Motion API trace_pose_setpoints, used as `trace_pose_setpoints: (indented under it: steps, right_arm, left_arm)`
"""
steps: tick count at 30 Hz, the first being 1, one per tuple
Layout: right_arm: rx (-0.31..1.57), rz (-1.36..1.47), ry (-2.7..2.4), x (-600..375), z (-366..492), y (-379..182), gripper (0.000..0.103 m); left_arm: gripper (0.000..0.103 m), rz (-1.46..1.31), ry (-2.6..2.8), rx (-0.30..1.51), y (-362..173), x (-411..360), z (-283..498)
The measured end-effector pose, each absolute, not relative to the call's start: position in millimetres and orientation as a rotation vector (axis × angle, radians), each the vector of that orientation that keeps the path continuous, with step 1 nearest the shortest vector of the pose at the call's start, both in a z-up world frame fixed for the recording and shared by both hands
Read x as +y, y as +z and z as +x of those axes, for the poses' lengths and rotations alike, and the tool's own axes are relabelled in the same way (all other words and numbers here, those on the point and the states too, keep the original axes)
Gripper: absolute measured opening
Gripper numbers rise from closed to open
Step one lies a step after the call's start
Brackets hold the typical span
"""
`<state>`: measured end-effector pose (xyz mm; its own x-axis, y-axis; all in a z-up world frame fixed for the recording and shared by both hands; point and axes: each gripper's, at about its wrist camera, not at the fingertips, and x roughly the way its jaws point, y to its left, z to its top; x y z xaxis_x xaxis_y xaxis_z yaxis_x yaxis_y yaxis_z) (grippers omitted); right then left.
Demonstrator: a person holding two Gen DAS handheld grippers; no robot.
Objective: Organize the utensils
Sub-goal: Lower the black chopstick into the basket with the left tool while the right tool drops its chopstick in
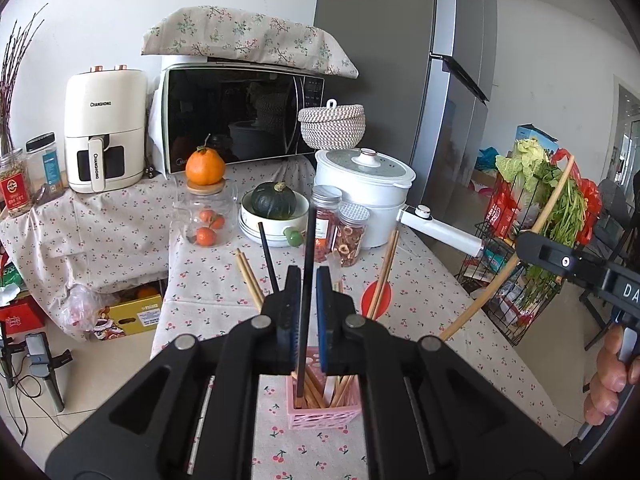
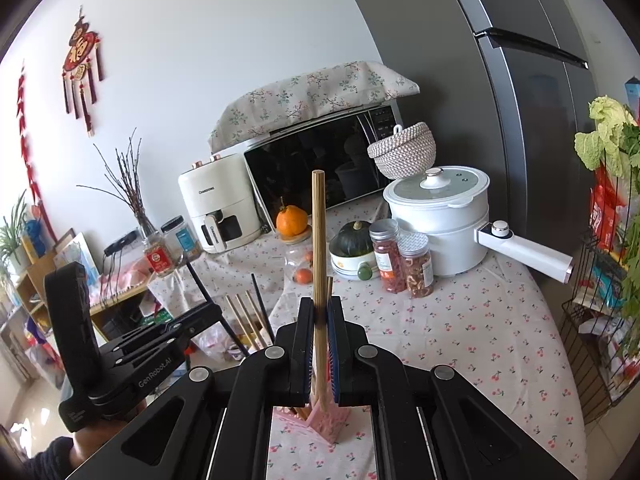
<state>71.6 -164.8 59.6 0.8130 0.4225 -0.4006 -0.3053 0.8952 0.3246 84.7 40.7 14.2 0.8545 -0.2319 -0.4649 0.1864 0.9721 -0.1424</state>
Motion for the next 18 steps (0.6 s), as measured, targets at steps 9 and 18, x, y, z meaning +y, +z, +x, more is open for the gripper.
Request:
trace_pose_setpoints:
  steps: [9, 18]
  right_arm:
    - [0.478, 0.257, 0.425, -155, 74, 61, 0.007]
    - [0.547, 0.225, 0.449, -129, 93, 42, 0.007]
  left_arm:
    - [0.068, -0.049, -0.201, 0.533, 13, 44, 70]
    - [0.088, -0.074, -0.192, 0.689, -15, 62, 68]
